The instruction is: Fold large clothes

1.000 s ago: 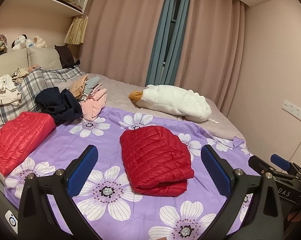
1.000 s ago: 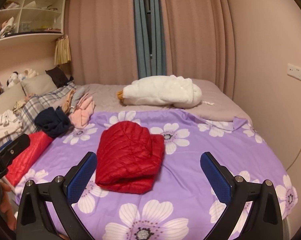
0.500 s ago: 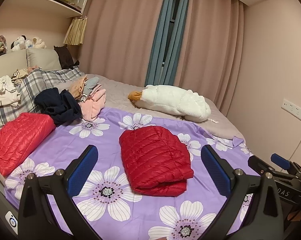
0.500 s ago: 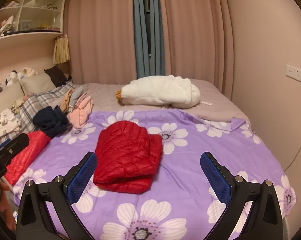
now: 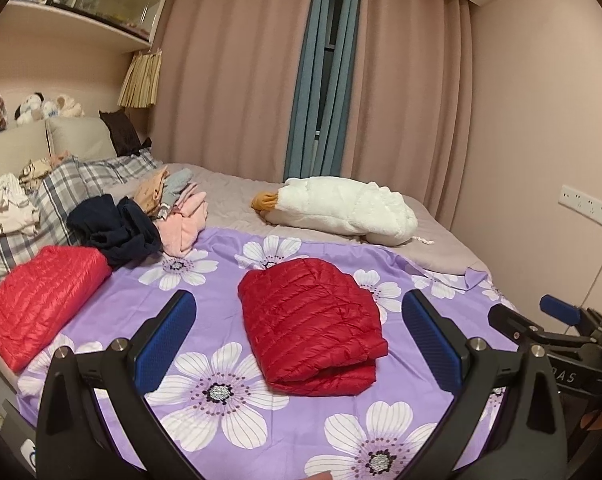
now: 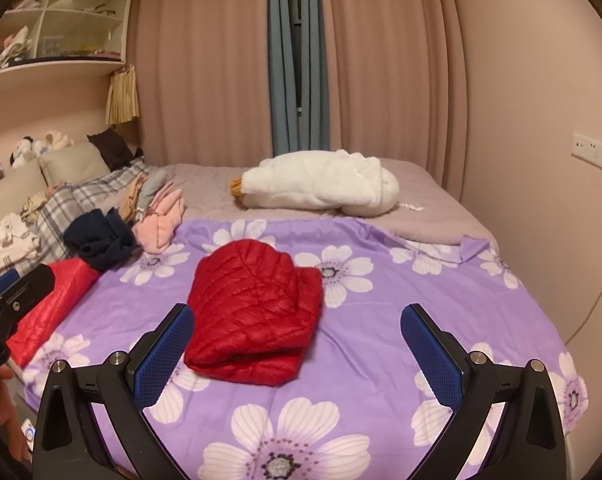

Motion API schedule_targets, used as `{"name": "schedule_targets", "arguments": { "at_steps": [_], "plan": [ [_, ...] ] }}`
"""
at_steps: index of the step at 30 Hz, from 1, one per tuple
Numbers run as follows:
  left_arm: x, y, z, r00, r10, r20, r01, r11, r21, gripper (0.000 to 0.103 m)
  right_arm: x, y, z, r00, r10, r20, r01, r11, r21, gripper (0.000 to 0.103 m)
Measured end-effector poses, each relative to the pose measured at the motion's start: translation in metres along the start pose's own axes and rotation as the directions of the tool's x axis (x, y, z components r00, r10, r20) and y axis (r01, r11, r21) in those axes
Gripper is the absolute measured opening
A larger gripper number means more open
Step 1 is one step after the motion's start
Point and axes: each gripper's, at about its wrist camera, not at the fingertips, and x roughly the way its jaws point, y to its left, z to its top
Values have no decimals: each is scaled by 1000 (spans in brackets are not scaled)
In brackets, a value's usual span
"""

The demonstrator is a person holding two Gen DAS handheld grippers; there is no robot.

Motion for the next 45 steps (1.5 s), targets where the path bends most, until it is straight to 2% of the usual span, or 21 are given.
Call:
{"name": "schedule_targets", "arguments": {
  "at_steps": [6, 10, 13, 17, 20, 23, 28, 32, 37, 45],
  "plan": [
    [2, -2, 0, 1000, -11, -21, 10, 1000, -7, 103, 1, -2, 0, 1000, -2, -2, 2, 1000, 2, 102],
    [2, -2, 0, 1000, 9, -21, -9, 1000, -22, 103, -1, -2, -1, 1000, -23, 9, 23, 1000, 7, 102],
    [2, -1, 0, 999, 30, -27, -32, 998, -48, 103, -2, -2, -1, 1000, -30, 10, 30, 999, 23, 102],
    [4, 0, -2, 999, 17, -30, -20, 995, -99, 103, -1, -2, -5, 1000, -21, -6, 22, 998, 60, 102],
    [5, -1, -4, 998, 39, -44, -44, 992, -118, 103, -2, -1, -8, 999, -39, -11, 40, 996, 76, 102],
    [2, -4, -11, 997, 68, -26, -71, 986, -150, 103, -6, 0, -10, 999, -51, 5, 50, 994, 100, 102],
    [0, -12, -18, 996, 87, -36, -91, 990, -108, 103, -6, 1, -13, 998, -58, -4, 58, 994, 92, 102],
    [-5, -12, -22, 991, 132, -25, -134, 980, -146, 103, -10, -2, -17, 997, -81, -1, 81, 988, 128, 102],
    [-3, -18, -25, 995, 92, -39, -97, 986, -138, 103, -12, -1, -19, 997, -76, -1, 76, 988, 134, 102],
    [2, -20, -27, 993, 104, -56, -110, 986, -127, 103, -12, 2, -20, 996, -86, -6, 86, 989, 125, 102]
  ]
}}
